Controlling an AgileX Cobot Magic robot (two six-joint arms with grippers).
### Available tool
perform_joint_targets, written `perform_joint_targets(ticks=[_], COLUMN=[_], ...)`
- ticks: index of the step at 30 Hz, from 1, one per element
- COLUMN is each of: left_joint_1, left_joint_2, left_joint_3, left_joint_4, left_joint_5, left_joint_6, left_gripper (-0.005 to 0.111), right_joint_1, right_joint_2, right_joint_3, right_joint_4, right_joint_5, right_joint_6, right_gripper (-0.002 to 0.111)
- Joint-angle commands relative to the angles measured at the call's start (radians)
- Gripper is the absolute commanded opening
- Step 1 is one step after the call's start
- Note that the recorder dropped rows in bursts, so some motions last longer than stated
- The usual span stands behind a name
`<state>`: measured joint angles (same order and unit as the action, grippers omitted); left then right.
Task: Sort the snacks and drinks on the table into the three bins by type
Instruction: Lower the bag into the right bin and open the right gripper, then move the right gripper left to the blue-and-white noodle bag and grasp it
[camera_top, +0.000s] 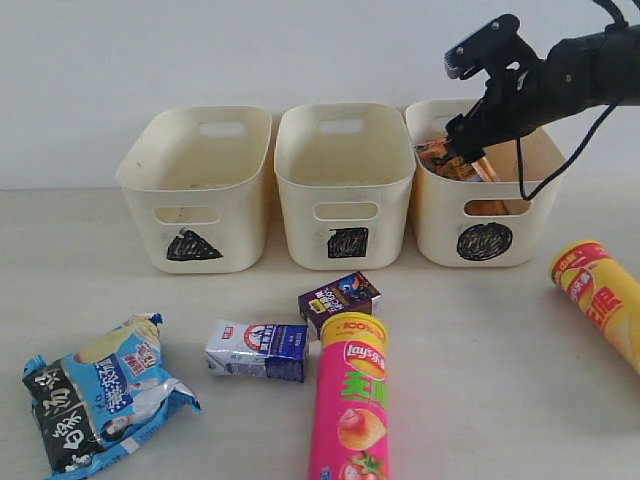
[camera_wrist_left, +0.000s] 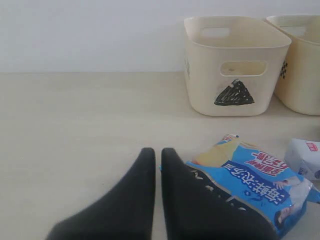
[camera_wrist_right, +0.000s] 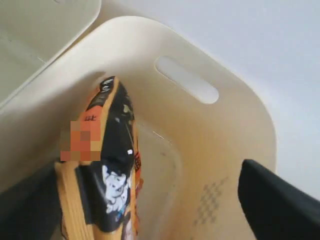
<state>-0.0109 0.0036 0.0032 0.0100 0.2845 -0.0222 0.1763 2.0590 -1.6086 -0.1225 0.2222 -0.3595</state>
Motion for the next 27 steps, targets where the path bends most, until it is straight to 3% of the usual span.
perform_joint_targets(ticks=[1, 9, 12, 18, 27], left_joint_1=[0.003, 0.003, 0.003, 0.003, 0.003], left_joint_2=[-0.004, -0.004, -0.004, -0.004, -0.004], left_joint_3=[-0.003, -0.003, -0.003, -0.003, -0.003], left_joint_4=[-0.001, -0.001, -0.001, -0.001, -0.001], left_joint_5=[-0.006, -0.006, -0.008, -0.008, -0.008], left_joint_6=[-0.006, -0.006, -0.006, -0.006, -0.006], left_gripper=[0.004, 0.004, 0.004, 0.004, 0.004], right_joint_1=[-0.008, -0.008, -0.008, -0.008, -0.005], right_joint_2=[-0.014, -0.110, -0.158, -0.231, -0.281], right_joint_3=[-0.009, -0.009, -0.009, -0.009, -0.009], right_joint_4=[-0.002, -0.002, -0.002, -0.002, 0.045], right_joint_5=[-0.010, 0.089, 0.171, 0.361, 0.580], right_joint_6=[0.023, 0.032, 0.032, 0.005, -0.068], right_gripper=[0.085, 0.071, 0.053, 0.000, 0.000])
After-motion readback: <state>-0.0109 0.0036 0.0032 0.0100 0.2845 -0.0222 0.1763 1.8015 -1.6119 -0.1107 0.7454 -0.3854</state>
